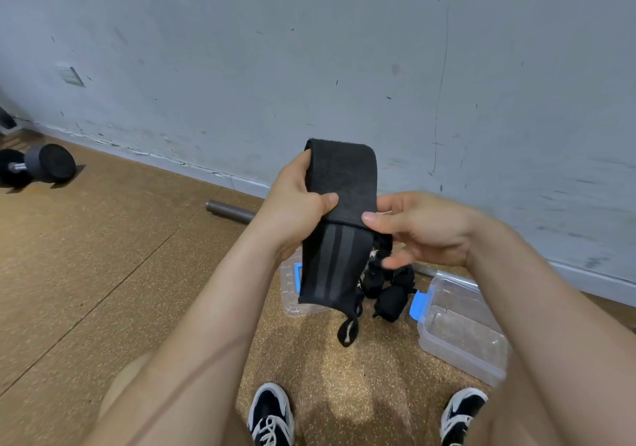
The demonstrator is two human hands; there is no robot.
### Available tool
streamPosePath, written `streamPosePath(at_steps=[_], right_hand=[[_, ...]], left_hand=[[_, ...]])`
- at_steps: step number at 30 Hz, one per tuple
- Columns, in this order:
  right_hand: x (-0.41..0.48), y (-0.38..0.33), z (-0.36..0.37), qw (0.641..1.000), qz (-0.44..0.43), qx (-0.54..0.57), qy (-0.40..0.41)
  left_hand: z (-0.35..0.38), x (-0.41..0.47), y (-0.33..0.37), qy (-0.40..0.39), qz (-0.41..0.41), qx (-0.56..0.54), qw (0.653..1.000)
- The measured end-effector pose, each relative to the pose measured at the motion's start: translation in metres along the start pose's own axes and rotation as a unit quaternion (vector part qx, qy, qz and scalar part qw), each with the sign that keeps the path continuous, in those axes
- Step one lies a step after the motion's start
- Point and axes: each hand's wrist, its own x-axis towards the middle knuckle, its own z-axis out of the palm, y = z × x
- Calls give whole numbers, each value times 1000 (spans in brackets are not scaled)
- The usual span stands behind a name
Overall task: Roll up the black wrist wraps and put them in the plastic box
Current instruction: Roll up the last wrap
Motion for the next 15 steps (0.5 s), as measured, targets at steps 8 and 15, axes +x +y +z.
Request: streamPosePath(at_steps=[8, 15], right_hand=[[8, 1, 17, 969, -85, 106, 207], [2, -2, 14, 978, -113, 130, 117]], left_hand=[[-5, 5, -5, 20, -92, 40, 995], [-1, 1, -5, 109, -55, -15, 992]])
